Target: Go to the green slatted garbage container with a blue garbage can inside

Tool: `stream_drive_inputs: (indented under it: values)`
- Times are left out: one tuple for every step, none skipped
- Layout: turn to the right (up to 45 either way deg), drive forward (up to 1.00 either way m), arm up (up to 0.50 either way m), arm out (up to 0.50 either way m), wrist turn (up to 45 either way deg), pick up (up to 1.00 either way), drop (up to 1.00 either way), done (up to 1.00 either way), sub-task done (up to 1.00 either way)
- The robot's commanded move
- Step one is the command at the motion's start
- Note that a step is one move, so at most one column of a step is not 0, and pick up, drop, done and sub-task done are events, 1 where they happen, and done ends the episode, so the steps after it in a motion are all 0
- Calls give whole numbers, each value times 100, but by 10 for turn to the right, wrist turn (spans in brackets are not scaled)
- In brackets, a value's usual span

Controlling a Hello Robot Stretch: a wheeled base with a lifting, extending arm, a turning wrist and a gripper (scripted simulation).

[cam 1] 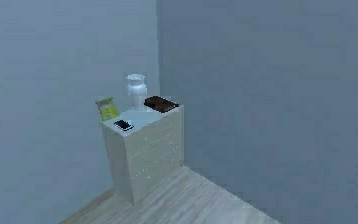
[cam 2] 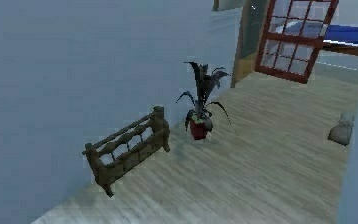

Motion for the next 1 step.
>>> stream_drive_inputs:
  values:
    - [0,5,0,0,0,0,0,0,0]
